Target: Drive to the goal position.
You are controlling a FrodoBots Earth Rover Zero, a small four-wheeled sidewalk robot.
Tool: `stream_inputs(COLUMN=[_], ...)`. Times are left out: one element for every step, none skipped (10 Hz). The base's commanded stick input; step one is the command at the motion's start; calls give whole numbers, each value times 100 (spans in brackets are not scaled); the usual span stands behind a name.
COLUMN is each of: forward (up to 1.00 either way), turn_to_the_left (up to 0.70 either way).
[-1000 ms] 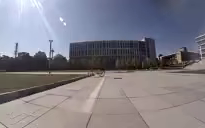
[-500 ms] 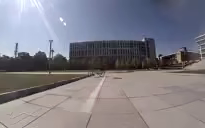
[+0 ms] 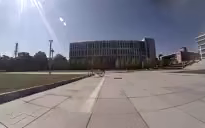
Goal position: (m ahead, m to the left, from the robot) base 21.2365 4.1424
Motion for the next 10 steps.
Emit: stream_inputs(forward=[6,6,6,6,6,6,6,6,6,6], turn_to_the_left=[0,0,0,0,0,0,0,0,0,0])
